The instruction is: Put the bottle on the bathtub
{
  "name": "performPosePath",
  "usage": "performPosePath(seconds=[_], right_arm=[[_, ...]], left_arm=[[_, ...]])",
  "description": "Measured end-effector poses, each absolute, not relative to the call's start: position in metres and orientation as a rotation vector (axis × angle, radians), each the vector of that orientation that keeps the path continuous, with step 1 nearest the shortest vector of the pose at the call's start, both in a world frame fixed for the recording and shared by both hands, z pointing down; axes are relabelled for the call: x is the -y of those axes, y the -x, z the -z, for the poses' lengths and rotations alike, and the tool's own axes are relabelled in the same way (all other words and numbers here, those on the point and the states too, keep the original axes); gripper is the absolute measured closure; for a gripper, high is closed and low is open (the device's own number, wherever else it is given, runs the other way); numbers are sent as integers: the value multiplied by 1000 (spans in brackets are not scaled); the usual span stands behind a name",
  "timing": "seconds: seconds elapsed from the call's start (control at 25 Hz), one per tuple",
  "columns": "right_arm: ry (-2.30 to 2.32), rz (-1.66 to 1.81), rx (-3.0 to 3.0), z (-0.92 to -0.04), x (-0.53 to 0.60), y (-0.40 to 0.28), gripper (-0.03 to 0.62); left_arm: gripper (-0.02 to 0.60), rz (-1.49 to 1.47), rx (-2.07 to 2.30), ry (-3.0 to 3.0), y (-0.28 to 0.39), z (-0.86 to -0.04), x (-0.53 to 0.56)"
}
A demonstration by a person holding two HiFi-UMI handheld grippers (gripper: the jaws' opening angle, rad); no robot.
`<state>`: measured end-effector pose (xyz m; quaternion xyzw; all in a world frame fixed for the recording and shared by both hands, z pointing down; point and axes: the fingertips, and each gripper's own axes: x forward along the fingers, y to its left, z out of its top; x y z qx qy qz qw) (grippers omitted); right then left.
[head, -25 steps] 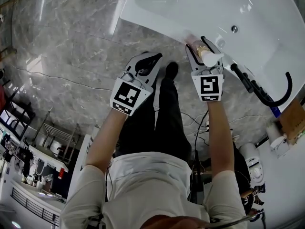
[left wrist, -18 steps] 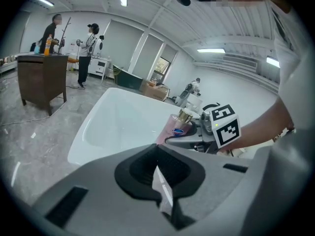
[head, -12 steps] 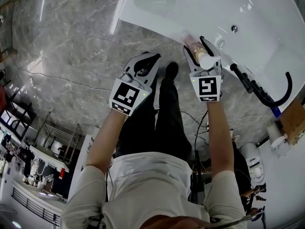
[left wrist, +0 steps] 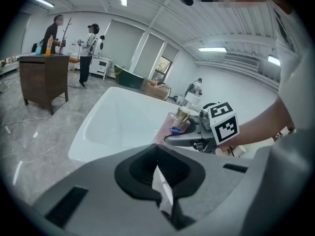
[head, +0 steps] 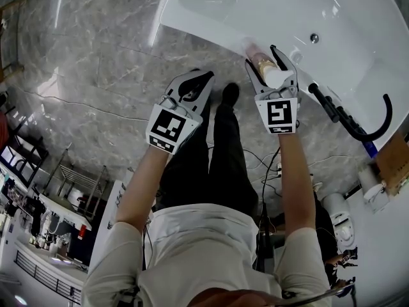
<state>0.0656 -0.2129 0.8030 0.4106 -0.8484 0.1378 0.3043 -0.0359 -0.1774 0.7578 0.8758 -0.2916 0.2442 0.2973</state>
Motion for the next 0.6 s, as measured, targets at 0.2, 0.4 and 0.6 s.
performPosePath(seconds=[0.2, 0.4, 0.6], right_arm=[[-1072, -363, 2253, -797, 208, -70, 303], [-1064, -330, 2241, -778, 197, -73, 301], [-1064, -301, 2175, -751, 167, -89, 301]], left_arm=[[574, -646, 789, -2326, 36, -753, 174], [574, -647, 805, -2347, 36, -735, 168], [574, -656, 838, -2360, 39, -699, 148]])
